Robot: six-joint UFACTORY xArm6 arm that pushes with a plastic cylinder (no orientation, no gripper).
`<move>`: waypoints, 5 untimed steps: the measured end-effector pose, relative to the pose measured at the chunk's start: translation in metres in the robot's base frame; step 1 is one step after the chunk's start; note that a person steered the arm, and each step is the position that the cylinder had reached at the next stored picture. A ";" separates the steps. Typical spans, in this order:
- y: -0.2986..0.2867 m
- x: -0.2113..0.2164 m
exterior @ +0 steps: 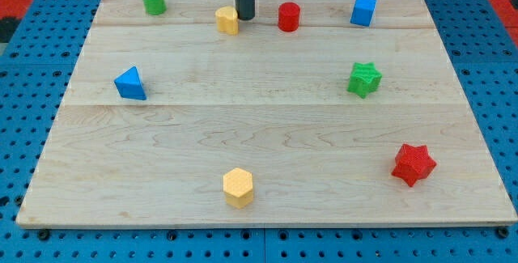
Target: Place the red circle towards the top center of the board
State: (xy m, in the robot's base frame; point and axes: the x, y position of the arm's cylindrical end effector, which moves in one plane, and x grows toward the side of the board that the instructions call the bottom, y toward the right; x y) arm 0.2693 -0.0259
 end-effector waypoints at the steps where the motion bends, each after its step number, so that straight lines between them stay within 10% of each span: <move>1: 0.009 0.027; 2: 0.114 0.007; 5: 0.089 -0.047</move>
State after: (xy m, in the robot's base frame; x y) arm 0.2223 0.0628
